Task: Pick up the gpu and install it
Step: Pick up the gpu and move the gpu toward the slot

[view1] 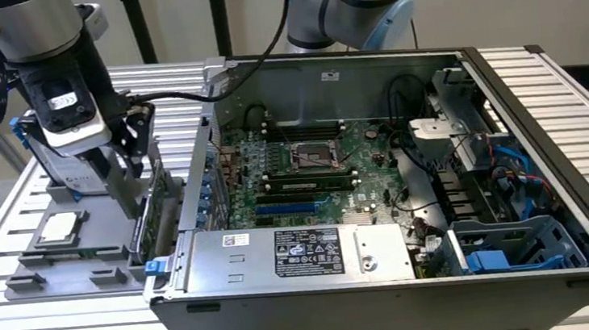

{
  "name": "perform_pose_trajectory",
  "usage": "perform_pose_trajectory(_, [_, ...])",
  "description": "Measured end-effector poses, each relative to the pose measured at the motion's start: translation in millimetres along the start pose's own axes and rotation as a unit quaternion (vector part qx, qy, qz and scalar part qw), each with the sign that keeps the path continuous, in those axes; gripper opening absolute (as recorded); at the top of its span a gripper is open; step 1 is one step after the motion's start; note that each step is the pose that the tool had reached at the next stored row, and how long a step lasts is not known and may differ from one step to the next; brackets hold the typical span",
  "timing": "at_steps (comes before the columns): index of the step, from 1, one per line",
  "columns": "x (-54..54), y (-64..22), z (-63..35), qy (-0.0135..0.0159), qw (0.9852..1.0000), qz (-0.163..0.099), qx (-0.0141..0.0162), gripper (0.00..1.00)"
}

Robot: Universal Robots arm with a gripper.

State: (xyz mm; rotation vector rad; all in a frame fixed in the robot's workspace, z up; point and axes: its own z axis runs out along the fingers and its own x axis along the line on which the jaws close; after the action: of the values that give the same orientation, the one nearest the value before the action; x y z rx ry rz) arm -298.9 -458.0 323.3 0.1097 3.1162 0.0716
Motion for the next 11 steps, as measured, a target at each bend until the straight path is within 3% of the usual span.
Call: perform_pose_trajectory(11, [0.2, -1.1, 20.0, -0.0001, 1.0, 0.0, -0.0001, 1.0])
